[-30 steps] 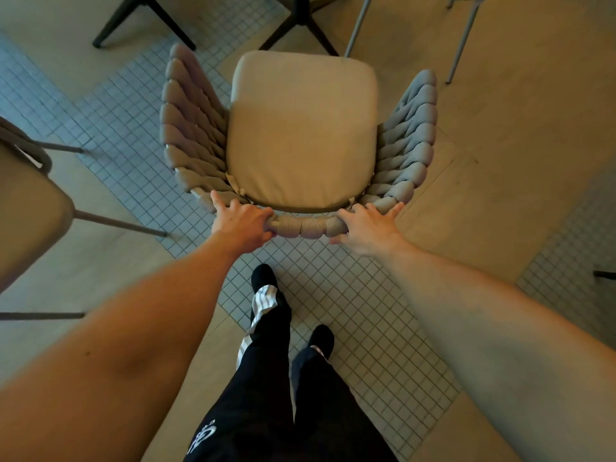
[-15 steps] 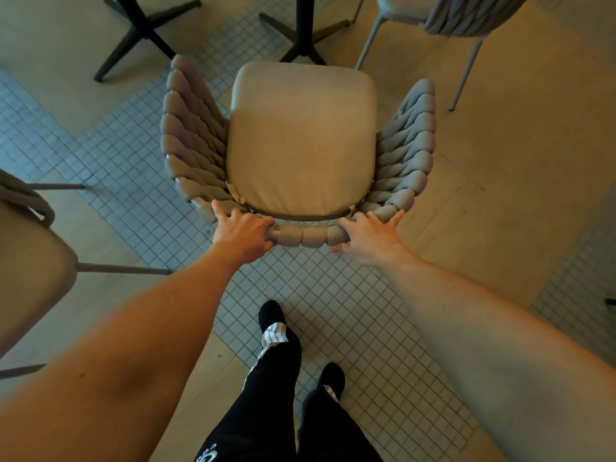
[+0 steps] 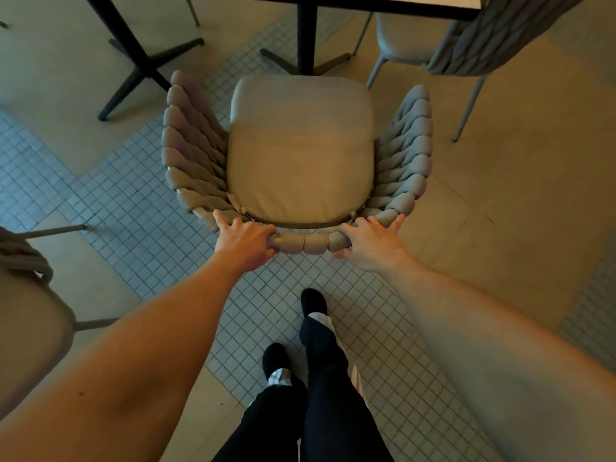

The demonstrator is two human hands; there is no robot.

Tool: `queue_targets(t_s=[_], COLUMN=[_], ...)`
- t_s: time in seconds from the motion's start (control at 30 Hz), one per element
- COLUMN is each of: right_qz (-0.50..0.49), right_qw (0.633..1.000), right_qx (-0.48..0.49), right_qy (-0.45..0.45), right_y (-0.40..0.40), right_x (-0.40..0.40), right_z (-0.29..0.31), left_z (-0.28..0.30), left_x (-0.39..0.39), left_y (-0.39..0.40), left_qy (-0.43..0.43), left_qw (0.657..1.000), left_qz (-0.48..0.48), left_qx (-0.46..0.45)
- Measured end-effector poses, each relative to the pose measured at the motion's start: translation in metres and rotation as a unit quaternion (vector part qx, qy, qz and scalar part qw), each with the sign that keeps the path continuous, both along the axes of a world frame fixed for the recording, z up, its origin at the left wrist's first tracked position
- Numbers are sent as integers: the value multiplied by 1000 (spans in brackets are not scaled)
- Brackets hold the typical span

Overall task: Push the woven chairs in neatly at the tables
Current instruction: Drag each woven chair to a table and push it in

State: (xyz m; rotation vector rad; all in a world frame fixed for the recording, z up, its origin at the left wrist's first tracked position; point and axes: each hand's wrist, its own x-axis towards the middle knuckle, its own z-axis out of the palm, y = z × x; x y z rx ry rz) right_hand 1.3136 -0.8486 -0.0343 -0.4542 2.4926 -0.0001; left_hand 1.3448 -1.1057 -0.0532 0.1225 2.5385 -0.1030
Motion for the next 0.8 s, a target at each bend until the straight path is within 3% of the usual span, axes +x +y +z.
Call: queue_targets(t_s=[0.37,0.8], right_qz=[-10,-14], right_qw=[1000,1000], right_qx=[9,-1], right_qy=[-8,-19], right_y=[-3,7], right_x=[-61,-69], right_z=[1,0], left_z=[-8,-5], left_x=[-68,-74], left_y=[-4,8], left_qy=[19,3], left_qw=[1000,1000], left_qz=[-12,21], left_qx=[2,16])
